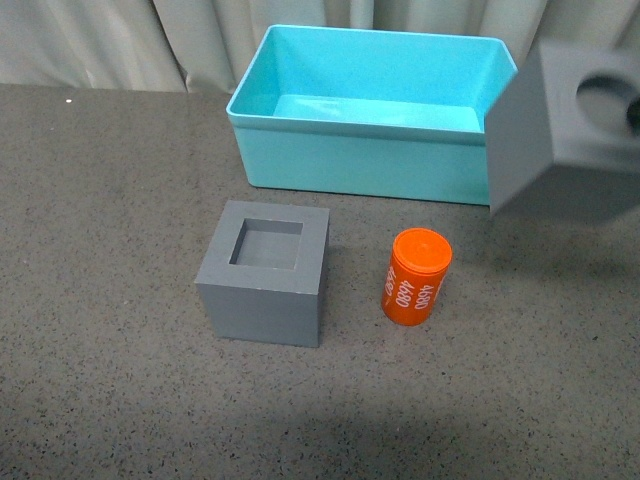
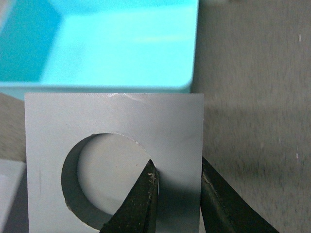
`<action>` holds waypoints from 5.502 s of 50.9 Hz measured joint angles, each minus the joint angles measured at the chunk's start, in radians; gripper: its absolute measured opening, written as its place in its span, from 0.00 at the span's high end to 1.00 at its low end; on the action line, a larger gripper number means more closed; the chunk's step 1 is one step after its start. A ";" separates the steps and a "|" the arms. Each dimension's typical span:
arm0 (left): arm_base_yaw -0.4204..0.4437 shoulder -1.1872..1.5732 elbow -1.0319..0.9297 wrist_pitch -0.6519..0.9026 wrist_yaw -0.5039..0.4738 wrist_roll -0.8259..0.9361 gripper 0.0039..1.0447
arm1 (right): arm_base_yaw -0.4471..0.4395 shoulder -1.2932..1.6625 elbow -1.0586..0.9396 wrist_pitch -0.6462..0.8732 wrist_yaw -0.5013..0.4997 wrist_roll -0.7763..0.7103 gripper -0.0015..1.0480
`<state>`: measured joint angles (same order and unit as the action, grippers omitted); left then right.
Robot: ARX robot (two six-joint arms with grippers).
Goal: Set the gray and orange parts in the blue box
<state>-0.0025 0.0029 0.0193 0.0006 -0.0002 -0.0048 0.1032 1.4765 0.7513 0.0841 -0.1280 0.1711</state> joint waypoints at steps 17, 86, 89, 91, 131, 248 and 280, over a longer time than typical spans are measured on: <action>0.000 0.000 0.000 0.000 0.000 0.000 0.06 | 0.048 0.219 0.229 0.177 0.076 0.019 0.83; 0.000 0.000 0.000 0.000 0.000 0.000 0.06 | 0.070 0.562 0.413 0.270 0.147 0.040 0.38; 0.000 0.000 0.000 0.000 0.000 0.000 0.06 | 0.069 0.518 0.370 0.309 0.154 0.021 0.29; 0.000 0.000 0.000 0.000 0.000 0.000 0.06 | 0.067 0.489 0.344 0.330 0.154 0.008 0.24; -0.022 0.027 0.018 -0.052 -0.080 -0.035 0.06 | 0.011 -0.192 -0.314 0.259 -0.087 -0.161 0.09; -0.305 1.686 0.872 0.043 0.052 -0.210 0.83 | 0.013 -0.194 -0.315 0.259 -0.084 -0.172 0.09; -0.202 1.892 1.133 0.456 0.091 -0.222 0.83 | 0.013 -0.194 -0.315 0.259 -0.084 -0.172 0.09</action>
<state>-0.2047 1.8946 1.1526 0.4564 0.0910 -0.2264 0.1165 1.2823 0.4366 0.3428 -0.2119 -0.0010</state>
